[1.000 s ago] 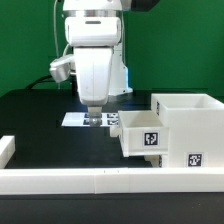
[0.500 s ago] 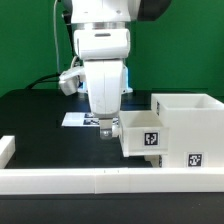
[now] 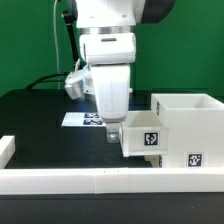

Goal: Assemble drawer

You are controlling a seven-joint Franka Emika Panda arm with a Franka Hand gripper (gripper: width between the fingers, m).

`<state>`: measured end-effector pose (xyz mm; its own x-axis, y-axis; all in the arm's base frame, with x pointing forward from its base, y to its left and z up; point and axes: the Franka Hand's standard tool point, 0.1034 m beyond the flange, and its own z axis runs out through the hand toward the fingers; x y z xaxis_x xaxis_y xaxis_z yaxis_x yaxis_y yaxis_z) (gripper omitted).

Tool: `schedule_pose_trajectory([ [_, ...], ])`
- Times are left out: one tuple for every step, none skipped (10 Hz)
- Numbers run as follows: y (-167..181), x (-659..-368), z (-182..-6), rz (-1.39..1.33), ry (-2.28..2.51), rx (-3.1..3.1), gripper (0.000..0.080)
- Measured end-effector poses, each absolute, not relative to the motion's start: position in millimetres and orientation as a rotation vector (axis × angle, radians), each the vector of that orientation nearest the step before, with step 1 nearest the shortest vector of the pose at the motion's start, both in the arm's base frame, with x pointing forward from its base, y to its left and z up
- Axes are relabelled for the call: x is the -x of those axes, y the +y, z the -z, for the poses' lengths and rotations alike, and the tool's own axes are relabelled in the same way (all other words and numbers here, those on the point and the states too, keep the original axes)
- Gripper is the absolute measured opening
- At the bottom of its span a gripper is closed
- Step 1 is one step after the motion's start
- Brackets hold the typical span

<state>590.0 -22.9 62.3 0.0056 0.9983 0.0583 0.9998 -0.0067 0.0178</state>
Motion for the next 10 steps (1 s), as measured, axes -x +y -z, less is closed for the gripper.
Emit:
schedule_pose_trajectory([
  [-19, -591, -62.3, 0.088, -2.198, 2.202, 0.0649],
  [-16, -592, -62.6, 0.090, -2.198, 2.201, 0.0649],
  [-12, -592, -63.1, 0.095, -2.203, 2.192, 0.0649],
  [-5, -592, -63.2, 0.093, -2.189, 2.199, 0.0649],
  [4, -591, -62.7, 0.089, -2.184, 2.198, 0.0649],
  [11, -591, -60.8, 0.088, -2.190, 2.188, 0.0649],
  [18, -590, -59.7, 0.085, -2.182, 2.193, 0.0649],
  [22, -590, -59.6, 0.084, -2.174, 2.201, 0.0649],
  [23, -590, -59.5, 0.082, -2.170, 2.205, 0.0649],
  [23, -590, -59.7, 0.079, -2.172, 2.204, 0.0649],
])
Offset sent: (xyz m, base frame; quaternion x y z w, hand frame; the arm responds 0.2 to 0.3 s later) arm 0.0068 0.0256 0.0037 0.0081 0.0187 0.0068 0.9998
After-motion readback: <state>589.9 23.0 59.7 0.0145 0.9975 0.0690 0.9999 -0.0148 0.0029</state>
